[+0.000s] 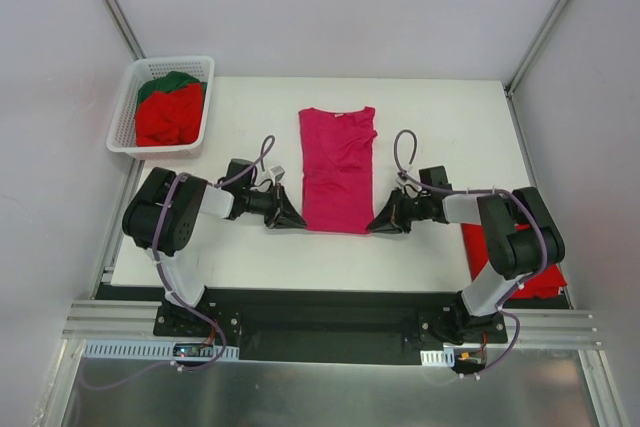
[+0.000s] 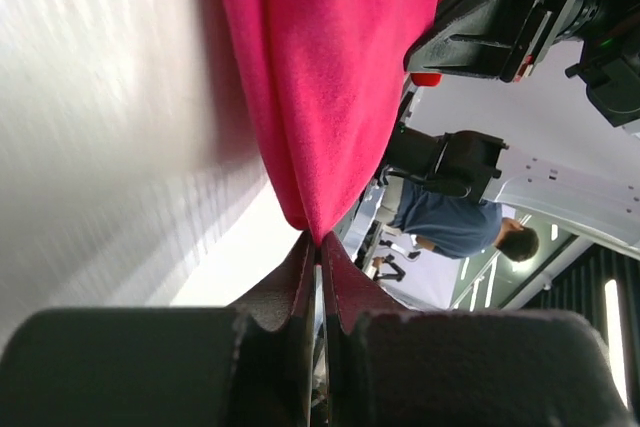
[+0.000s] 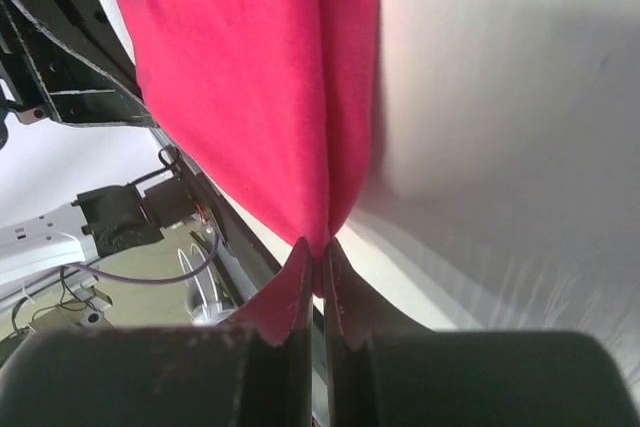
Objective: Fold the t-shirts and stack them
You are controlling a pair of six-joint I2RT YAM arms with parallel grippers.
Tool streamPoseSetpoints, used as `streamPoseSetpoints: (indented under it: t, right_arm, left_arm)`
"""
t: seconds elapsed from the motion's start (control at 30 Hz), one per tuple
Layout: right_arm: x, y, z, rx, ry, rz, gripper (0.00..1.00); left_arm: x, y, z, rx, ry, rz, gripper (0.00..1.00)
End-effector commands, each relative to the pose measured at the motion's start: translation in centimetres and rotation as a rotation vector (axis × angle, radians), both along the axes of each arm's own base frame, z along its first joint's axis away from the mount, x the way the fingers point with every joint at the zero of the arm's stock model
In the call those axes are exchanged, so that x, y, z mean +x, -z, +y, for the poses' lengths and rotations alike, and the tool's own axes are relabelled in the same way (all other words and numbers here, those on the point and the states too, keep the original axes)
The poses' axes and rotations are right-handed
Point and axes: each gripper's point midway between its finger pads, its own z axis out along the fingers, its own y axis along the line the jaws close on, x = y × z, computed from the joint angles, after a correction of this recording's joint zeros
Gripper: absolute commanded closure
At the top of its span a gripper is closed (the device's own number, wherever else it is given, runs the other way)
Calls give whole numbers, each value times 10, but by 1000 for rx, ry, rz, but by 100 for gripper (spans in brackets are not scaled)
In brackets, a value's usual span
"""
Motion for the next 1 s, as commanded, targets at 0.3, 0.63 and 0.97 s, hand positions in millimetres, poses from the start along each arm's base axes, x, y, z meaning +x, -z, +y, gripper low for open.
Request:
streamPoseSetpoints:
  t: [0.3,0.63,0.97]
  right_arm:
    - [-35,-26,12,-6,-60,-76,98]
    - [-74,-27,13,-24,-68,-82,99]
    - [-113,-22,14,-56,-81,-78,99]
  left_arm:
    - [-43,-20,14,43,30,-73,100]
    - [-82,-13,22,59,35,-50,100]
    - [-116,-14,20,72,55,-66,100]
